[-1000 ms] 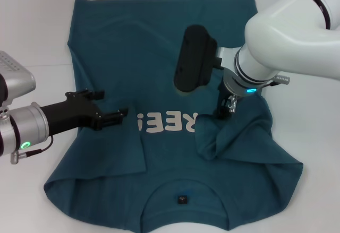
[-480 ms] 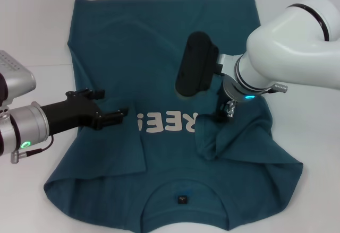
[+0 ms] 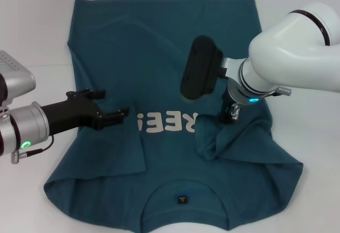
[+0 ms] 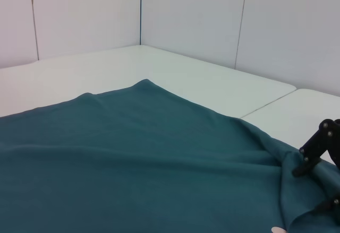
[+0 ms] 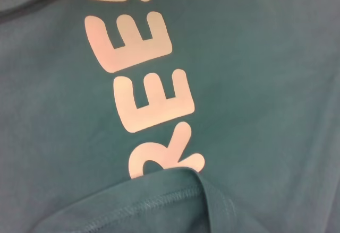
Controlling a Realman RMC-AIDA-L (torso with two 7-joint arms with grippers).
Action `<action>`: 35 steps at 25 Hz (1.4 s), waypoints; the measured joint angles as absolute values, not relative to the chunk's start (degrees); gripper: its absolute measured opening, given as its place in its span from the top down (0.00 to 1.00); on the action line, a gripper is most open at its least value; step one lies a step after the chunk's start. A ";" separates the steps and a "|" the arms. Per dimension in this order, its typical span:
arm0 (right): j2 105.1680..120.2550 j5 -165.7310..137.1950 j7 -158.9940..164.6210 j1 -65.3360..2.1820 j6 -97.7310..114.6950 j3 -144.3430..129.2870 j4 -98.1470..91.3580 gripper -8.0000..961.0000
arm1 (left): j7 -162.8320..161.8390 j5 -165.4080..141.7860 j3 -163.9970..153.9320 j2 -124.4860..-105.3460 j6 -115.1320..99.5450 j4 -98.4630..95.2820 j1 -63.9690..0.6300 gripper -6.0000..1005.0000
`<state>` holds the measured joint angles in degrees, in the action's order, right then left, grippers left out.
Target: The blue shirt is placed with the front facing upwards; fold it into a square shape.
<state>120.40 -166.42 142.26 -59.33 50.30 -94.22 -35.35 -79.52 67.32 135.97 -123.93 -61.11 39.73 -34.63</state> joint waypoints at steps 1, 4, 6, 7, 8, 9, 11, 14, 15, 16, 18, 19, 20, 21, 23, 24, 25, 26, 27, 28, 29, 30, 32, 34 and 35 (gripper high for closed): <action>120.35 -166.58 142.45 -59.33 50.23 -94.22 -35.33 0.43 | -79.55 67.32 135.97 -123.93 -61.17 39.73 -34.64 0.17; 120.20 -167.64 143.44 -59.28 49.87 -94.19 -35.34 0.51 | -79.58 67.33 135.94 -123.93 -61.24 39.73 -34.63 0.17; 120.07 -167.97 144.10 -59.21 49.36 -94.30 -35.34 0.58 | -79.58 67.33 135.91 -123.93 -61.25 39.73 -34.60 0.17; 120.03 -167.97 144.18 -59.22 49.20 -94.32 -35.25 0.61 | -79.59 67.33 135.90 -123.93 -61.26 39.73 -34.58 0.17; 120.01 -167.97 144.20 -59.23 49.15 -94.34 -35.18 0.65 | -79.59 67.33 135.90 -123.93 -61.26 39.73 -34.55 0.17; 119.98 -167.97 144.20 -59.24 49.15 -94.34 -35.13 0.68 | -79.60 67.33 135.89 -123.93 -61.26 39.72 -34.49 0.17; 119.97 -167.97 144.13 -59.24 49.34 -94.37 -35.12 0.73 | -79.62 67.33 135.88 -123.93 -61.26 39.72 -34.40 0.17; 119.97 -167.97 144.11 -59.24 49.94 -94.89 -35.12 0.80 | -79.69 67.33 135.89 -123.93 -61.26 39.72 -34.25 0.17; 119.97 -167.96 144.15 -59.15 50.24 -94.90 -35.45 0.83 | -79.69 67.33 135.91 -123.93 -61.27 39.72 -34.21 0.17; 119.98 -167.96 144.26 -58.99 50.67 -94.78 -36.04 0.85 | -79.69 67.33 135.92 -123.93 -61.27 39.72 -34.18 0.17; 120.00 -167.92 144.87 -58.55 52.57 -94.38 -37.93 0.90 | -79.69 67.33 135.94 -123.93 -61.27 39.72 -34.12 0.17; 120.01 -167.91 145.22 -58.42 53.67 -94.28 -38.67 0.92 | -79.69 67.32 135.94 -123.93 -61.28 39.73 -34.10 0.17; 120.00 -167.91 145.55 -58.37 55.07 -94.25 -39.19 0.94 | -79.70 67.33 135.95 -123.93 -61.30 39.74 -34.10 0.17; 119.97 -167.91 145.74 -58.33 56.09 -94.26 -39.52 0.95 | -79.71 67.32 135.95 -123.93 -61.33 39.74 -34.07 0.17; 119.91 -167.94 145.87 -58.13 57.55 -94.30 -39.81 0.97 | -79.71 67.32 135.97 -123.93 -61.32 39.74 -34.01 0.17; 119.83 -167.95 145.88 -57.97 58.12 -94.29 -39.83 0.98 | -79.69 67.32 135.96 -123.93 -61.31 39.73 -33.94 0.17; 119.72 -167.95 145.89 -57.83 58.68 -94.24 -39.78 0.99 | -79.66 67.32 135.97 -123.93 -61.30 39.73 -33.90 0.17; 119.61 -167.96 145.90 -57.73 59.04 -94.15 -39.70 0.99 | -79.62 67.32 135.97 -123.93 -61.27 39.72 -33.86 0.17; 119.47 -167.96 145.93 -57.57 59.42 -94.04 -39.59 0.98 | -79.60 67.32 135.97 -123.93 -61.21 39.72 -33.81 0.17; 119.35 -167.96 145.97 -57.36 59.71 -93.97 -39.48 0.97 | -79.57 67.32 135.97 -123.93 -61.14 39.72 -33.77 0.17; 119.26 -167.96 146.09 -57.11 59.92 -93.93 -39.47 0.97 | -79.55 67.32 135.97 -123.93 -61.09 39.72 -33.76 0.17; 119.20 -167.96 146.28 -56.86 60.14 -93.93 -39.49 0.96 | -79.52 67.32 135.97 -123.93 -61.05 39.72 -33.75 0.17; 119.09 -167.96 147.45 -56.18 60.50 -93.71 -40.43 0.94 | -79.50 67.32 135.97 -123.93 -61.01 39.72 -33.75 0.17; 118.84 -167.96 149.14 -55.29 61.18 -92.15 -42.85 0.93 | -79.48 67.32 135.97 -123.93 -60.91 39.72 -33.81 0.17; 118.75 -167.95 149.61 -54.88 61.75 -90.83 -44.18 0.92 | -79.48 67.32 135.97 -123.93 -60.91 39.72 -33.86 0.17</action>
